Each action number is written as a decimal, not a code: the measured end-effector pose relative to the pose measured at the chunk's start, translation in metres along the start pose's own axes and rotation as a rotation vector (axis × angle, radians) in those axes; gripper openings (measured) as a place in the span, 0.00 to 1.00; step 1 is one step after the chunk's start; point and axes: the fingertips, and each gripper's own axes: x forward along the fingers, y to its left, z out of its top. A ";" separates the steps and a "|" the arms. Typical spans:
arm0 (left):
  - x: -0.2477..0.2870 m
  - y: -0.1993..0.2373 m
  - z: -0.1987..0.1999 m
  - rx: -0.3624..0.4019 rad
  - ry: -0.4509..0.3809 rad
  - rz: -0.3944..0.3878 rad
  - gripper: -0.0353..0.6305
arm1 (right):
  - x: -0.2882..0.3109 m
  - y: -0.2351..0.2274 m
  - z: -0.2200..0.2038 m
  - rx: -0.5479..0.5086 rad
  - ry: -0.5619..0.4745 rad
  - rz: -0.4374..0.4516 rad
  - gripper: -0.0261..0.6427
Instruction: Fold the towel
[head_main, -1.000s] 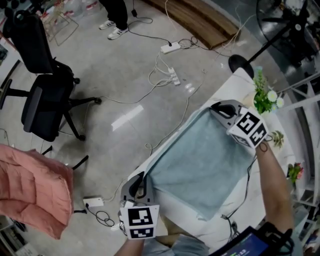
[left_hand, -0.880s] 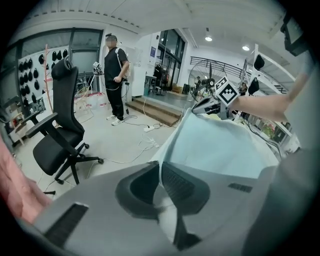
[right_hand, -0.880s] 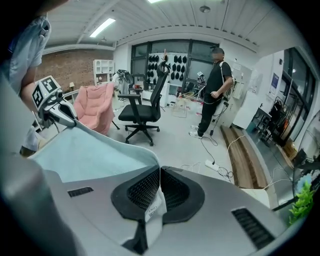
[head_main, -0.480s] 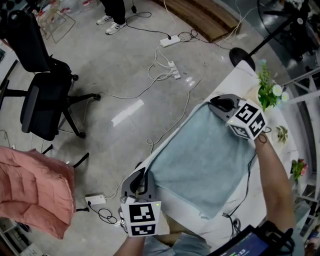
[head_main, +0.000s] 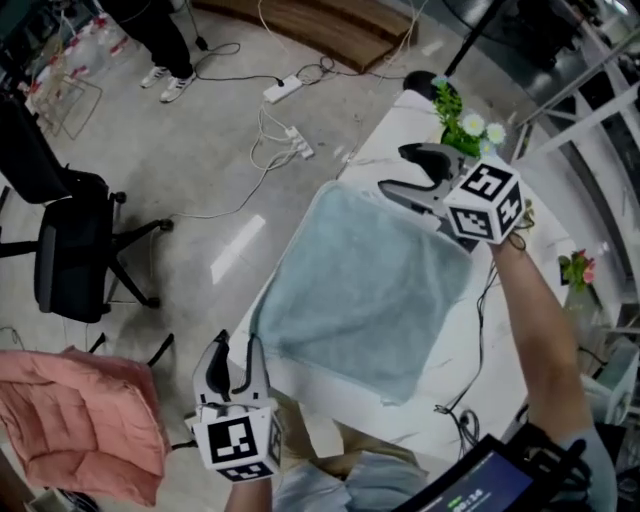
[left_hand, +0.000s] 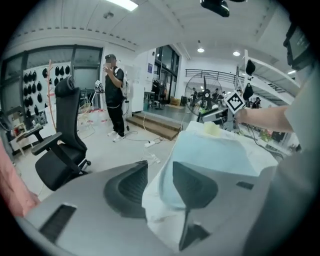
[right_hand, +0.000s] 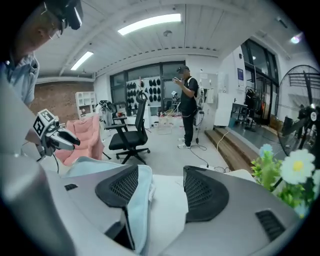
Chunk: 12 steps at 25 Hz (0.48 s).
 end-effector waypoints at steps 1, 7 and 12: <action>-0.004 -0.014 0.006 0.008 -0.014 -0.031 0.29 | -0.012 0.000 -0.007 -0.003 0.010 -0.011 0.48; -0.020 -0.138 -0.006 -0.016 -0.027 -0.309 0.06 | -0.087 0.024 -0.086 -0.010 0.095 -0.047 0.39; -0.024 -0.220 -0.040 -0.008 0.058 -0.475 0.06 | -0.121 0.053 -0.141 -0.010 0.145 -0.010 0.22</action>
